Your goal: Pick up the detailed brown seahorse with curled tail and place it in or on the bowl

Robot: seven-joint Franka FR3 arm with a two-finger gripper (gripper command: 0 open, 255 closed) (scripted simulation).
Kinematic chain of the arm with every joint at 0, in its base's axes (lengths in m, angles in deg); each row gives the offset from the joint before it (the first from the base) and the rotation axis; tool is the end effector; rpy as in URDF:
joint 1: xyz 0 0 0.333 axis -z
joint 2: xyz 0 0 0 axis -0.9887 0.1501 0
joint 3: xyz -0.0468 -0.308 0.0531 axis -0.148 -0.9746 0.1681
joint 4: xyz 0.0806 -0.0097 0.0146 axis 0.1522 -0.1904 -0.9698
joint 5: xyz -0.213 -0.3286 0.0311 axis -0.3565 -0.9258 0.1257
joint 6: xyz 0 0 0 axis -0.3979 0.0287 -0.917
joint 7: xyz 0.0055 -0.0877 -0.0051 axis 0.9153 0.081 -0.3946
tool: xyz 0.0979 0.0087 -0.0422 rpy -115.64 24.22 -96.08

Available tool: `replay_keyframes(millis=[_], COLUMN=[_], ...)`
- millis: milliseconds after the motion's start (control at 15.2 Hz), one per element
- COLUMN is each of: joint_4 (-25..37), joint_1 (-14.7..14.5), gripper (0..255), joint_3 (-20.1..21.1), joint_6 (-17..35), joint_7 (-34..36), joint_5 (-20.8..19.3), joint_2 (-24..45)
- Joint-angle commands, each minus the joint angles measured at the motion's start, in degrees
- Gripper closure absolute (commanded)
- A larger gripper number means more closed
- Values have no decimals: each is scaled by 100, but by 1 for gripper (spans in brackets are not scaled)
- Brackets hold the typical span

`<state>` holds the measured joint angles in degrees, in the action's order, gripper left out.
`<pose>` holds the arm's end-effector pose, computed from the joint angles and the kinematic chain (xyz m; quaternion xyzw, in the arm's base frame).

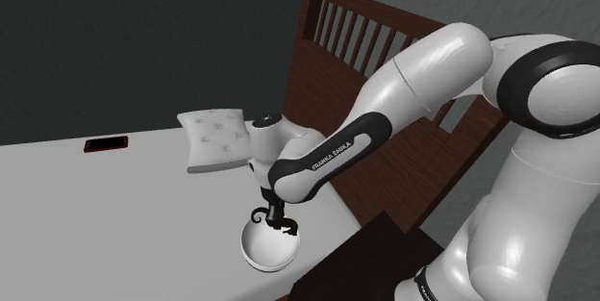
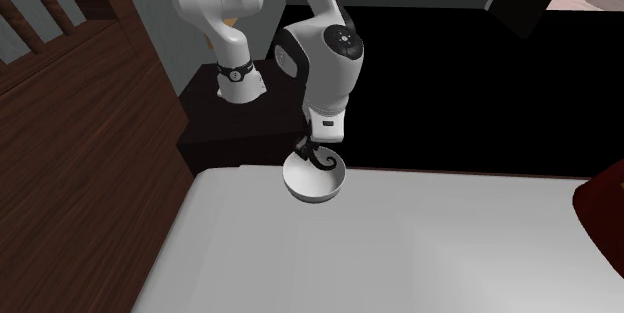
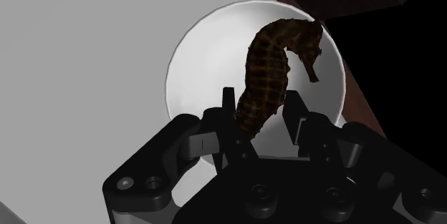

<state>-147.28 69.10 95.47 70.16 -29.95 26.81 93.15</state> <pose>0.4285 0.2298 0.2218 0.9295 0.3493 -0.1135 0.0343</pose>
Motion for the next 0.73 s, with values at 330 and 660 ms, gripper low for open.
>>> replay_keyframes(millis=[330,660], joint_4=[5,58], joint_1=[-74,-140], gripper=[255,255], joint_3=[-98,-200], joint_6=[485,803], joint_7=[205,340], joint_5=[-247,-431], joint_2=[518,906])
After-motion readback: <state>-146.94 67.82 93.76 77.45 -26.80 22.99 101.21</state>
